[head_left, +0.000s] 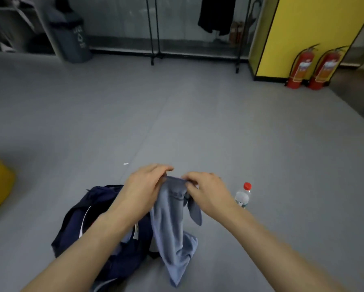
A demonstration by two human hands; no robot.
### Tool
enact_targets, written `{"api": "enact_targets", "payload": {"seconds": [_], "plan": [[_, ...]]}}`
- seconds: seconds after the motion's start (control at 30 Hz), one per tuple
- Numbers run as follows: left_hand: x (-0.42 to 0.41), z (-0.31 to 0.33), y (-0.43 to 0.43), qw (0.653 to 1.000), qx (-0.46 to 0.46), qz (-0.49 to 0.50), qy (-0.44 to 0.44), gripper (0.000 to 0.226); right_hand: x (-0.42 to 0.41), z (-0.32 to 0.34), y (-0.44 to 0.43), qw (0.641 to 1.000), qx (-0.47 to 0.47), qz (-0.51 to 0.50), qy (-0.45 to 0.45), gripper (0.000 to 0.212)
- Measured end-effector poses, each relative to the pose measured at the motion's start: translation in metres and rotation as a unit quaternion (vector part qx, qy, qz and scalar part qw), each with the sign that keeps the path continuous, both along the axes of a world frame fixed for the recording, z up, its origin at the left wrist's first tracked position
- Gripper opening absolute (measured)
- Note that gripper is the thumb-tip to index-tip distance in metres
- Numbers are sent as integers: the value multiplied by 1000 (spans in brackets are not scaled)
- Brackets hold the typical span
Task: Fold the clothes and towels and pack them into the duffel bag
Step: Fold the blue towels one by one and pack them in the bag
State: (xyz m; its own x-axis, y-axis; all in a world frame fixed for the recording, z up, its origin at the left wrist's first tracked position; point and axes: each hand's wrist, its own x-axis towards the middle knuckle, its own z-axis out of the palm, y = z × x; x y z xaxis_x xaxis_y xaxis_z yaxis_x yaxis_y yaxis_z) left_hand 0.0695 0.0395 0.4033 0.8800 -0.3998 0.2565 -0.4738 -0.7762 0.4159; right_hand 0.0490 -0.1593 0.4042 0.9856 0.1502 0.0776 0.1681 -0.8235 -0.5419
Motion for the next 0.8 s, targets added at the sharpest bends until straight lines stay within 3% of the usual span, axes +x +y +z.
{"api": "enact_targets", "payload": {"seconds": [0.1, 0.2, 0.33, 0.53, 0.73, 0.8], "plan": [[-3, 11, 20, 1000, -6, 12, -25, 22, -14, 9, 25, 999, -9, -32, -41, 22], [-8, 14, 29, 997, -59, 34, -31, 16, -27, 2, 36, 997, -43, -54, -20, 9], [-8, 15, 41, 995, -69, 70, 8, 16, -27, -7, 28, 992, -58, -103, 33, 11], [6, 8, 50, 995, -74, 55, 40, 15, -12, 6, 8, 989, -74, -128, -21, 22], [13, -9, 55, 996, -70, 46, -22, 38, -9, 13, -4, 984, -85, -155, 12, 26], [14, -9, 55, 995, -57, 66, -42, 25, -8, 17, -11, 981, -89, -170, 22, 25]]}}
